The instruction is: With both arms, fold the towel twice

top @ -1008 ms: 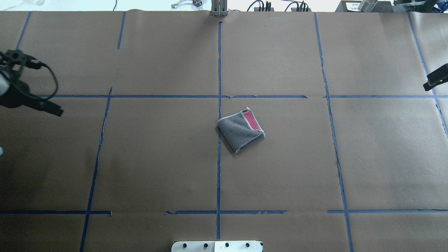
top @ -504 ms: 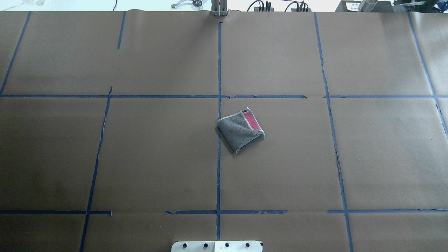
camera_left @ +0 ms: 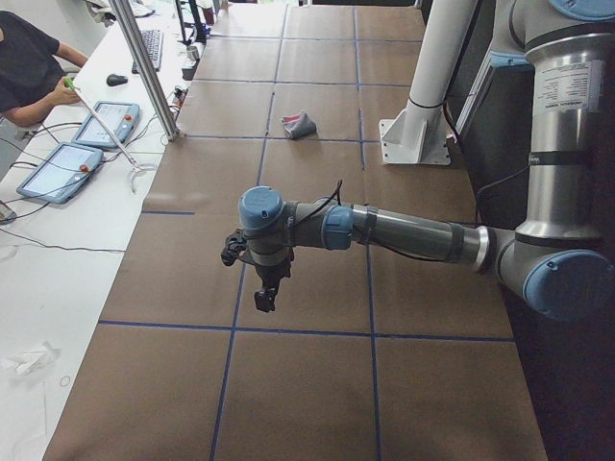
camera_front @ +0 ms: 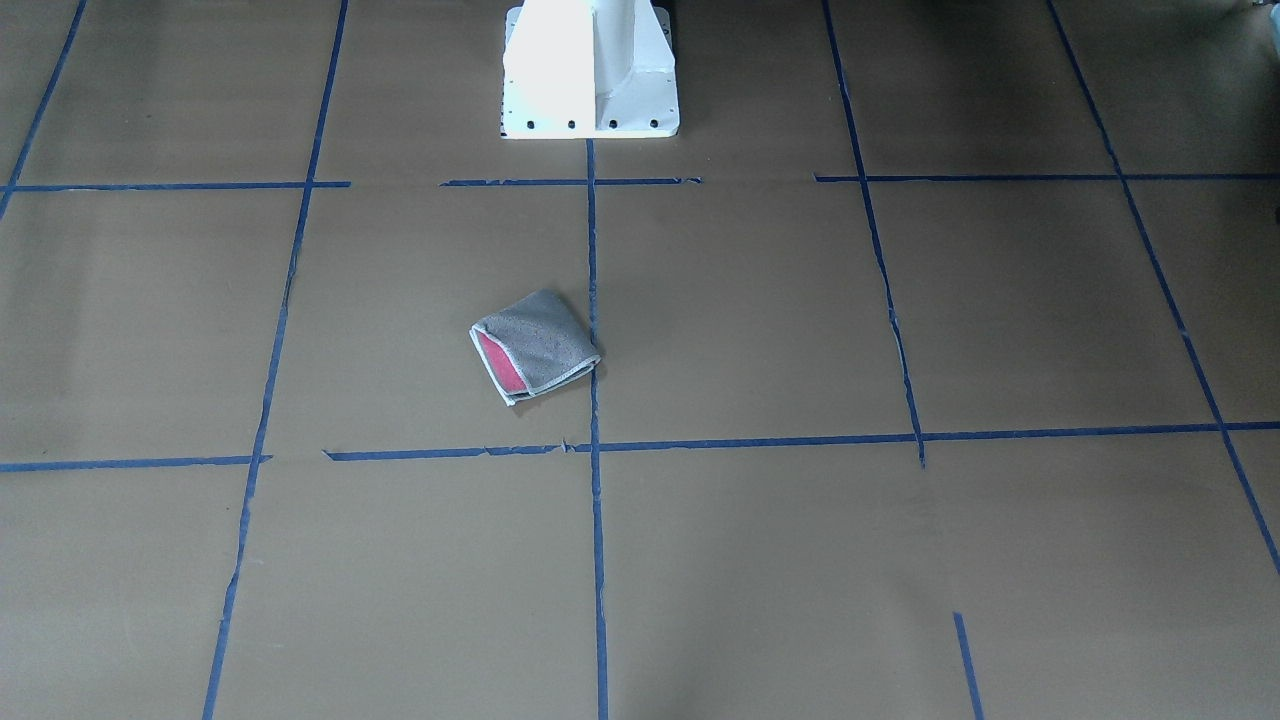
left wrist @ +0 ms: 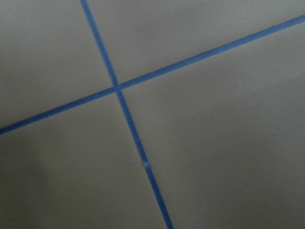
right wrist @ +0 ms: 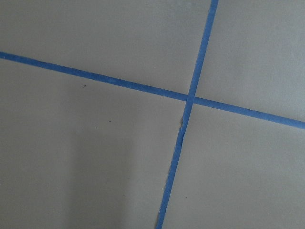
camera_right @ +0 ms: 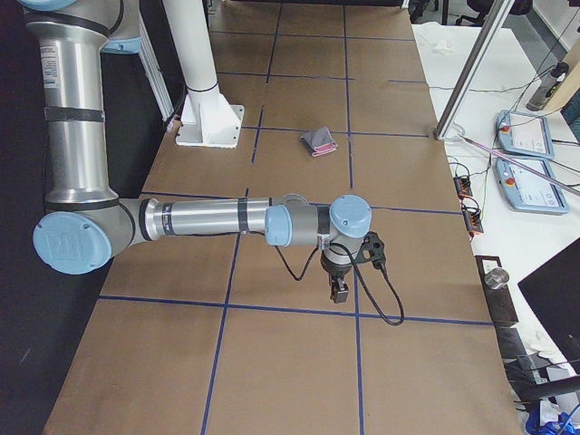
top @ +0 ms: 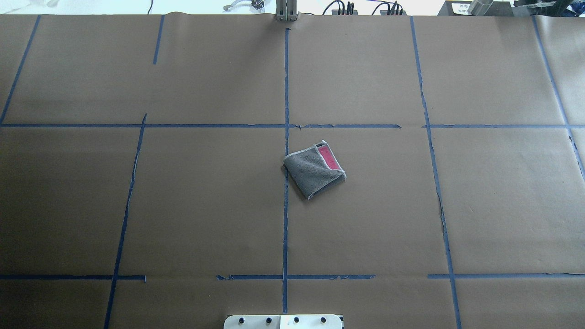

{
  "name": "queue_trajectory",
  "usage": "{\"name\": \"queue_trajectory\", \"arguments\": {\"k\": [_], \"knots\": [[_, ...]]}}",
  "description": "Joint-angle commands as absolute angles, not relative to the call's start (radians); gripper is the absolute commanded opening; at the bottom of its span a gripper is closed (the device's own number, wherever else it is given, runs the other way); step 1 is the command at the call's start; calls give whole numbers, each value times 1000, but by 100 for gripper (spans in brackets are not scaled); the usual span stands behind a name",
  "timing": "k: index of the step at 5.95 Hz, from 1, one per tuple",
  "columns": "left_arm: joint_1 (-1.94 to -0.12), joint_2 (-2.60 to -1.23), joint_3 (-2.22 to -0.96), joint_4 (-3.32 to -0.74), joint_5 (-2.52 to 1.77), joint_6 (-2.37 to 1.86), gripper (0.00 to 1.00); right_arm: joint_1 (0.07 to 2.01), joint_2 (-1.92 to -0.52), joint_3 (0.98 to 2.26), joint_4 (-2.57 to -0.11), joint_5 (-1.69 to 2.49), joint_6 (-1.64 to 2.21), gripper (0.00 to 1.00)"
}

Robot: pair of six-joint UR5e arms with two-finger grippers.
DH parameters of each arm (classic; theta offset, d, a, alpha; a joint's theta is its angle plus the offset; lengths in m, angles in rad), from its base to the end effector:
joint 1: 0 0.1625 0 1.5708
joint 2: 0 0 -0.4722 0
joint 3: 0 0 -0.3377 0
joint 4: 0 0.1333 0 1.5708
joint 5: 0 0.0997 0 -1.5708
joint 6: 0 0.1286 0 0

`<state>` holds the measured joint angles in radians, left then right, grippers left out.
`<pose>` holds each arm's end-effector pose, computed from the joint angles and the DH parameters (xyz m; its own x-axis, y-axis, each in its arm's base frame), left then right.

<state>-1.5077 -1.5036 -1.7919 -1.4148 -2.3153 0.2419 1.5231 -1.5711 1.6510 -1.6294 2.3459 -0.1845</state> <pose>-0.0208 -0.4036 0.6766 0.6976 0.2827 -0.6584 -0.2371 0.9582 0.1603 0.0224 -0.4397 0.6975 0.6920 -0.2313 0.6838 0.1776 0.9727 0.1493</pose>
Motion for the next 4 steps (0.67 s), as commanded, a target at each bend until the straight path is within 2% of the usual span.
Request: {"name": "queue_trajectory", "arguments": {"k": [1, 3, 4], "knots": [[-1519, -1461, -1767, -1393, -2374, 249, 100, 1531, -1583, 1667, -1670, 2341, -238, 100], [-1519, -1479, -1761, -1341, -2416, 239, 100, 1529, -1610, 1695, -1667, 2332, -238, 100], [-1520, -1479, -1770, -1339, -2415, 238, 100, 1519, -1664, 1777, -1667, 2298, -238, 100]]}}
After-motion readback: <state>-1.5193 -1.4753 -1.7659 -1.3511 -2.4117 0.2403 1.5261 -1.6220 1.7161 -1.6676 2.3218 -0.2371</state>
